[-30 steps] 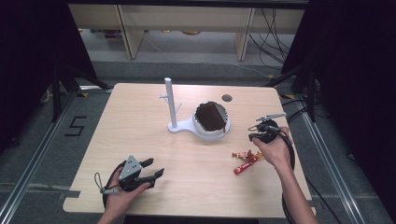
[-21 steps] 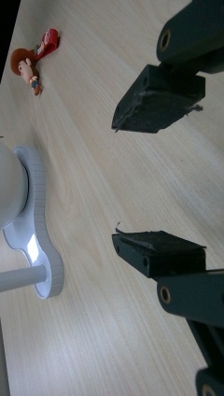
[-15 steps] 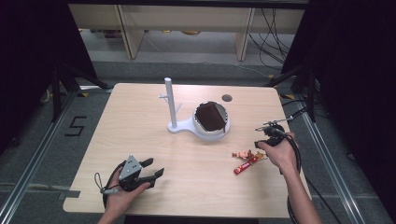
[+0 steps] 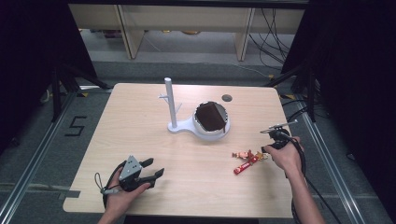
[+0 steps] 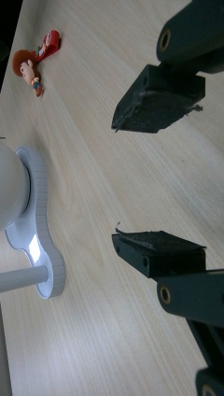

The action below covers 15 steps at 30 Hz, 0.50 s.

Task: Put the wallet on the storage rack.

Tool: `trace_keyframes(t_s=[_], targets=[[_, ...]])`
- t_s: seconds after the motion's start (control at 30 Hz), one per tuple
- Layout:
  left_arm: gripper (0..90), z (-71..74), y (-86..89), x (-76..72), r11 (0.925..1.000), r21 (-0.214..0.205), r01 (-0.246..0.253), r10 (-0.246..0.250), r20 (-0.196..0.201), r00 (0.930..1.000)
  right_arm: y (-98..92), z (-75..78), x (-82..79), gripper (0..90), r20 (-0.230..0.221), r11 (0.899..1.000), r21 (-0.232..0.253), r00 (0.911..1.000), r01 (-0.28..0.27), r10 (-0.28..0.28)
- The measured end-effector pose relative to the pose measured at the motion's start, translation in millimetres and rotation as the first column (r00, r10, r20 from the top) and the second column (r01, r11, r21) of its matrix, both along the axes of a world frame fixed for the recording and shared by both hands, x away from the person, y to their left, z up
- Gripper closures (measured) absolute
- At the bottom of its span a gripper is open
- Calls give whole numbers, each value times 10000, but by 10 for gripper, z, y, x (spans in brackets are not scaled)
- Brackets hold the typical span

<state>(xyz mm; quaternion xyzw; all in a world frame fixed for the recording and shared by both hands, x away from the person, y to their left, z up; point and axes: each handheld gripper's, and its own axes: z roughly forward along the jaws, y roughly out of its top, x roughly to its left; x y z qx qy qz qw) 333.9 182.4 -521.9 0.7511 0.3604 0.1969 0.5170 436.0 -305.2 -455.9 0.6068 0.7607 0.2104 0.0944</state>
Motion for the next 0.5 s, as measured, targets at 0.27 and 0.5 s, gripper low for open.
trace_keyframes(t_s=[0.27, 0.5], targets=[[380, 1, 2, -1, 10000, 10, -1, 1, -28, 10000, -3, -141, 9, 797, -311, 9998, 43, 9994, 173, -172], [380, 1, 7, -4, 10000, 12, 26, -26, -2, 10000, 47, -186, 35, 792, -767, 9981, 175, 9954, 592, -577]])
